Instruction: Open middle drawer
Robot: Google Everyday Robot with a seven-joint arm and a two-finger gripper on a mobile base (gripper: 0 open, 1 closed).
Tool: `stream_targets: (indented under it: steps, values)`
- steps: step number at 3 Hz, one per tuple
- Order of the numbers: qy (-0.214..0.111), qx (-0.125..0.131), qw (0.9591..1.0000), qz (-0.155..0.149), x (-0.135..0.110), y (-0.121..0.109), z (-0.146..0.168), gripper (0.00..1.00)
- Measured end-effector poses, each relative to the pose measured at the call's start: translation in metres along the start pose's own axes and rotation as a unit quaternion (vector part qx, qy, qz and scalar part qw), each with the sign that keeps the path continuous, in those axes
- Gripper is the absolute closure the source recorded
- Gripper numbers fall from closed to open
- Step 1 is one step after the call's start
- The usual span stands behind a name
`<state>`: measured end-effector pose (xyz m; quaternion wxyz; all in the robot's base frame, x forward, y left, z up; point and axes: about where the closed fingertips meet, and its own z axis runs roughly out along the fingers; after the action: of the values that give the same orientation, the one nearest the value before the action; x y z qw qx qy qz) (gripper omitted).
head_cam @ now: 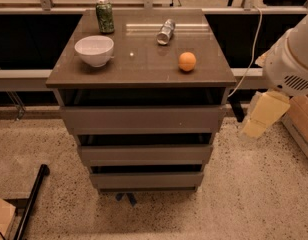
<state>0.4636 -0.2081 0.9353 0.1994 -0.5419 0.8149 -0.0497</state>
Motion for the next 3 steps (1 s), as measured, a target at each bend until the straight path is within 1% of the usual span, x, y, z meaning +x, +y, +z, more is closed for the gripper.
stream_targets:
  steps: [1,2,3]
  values:
    - [-0.028,-0.004,0.9995,0.016,-0.015,0.008,0.034,0.00]
    - [-0.059,0.010,0.9979,0.022,-0.031,0.004,0.068,0.00]
    - [-0.086,0.019,0.9960,0.017,-0.044,0.001,0.107,0.00]
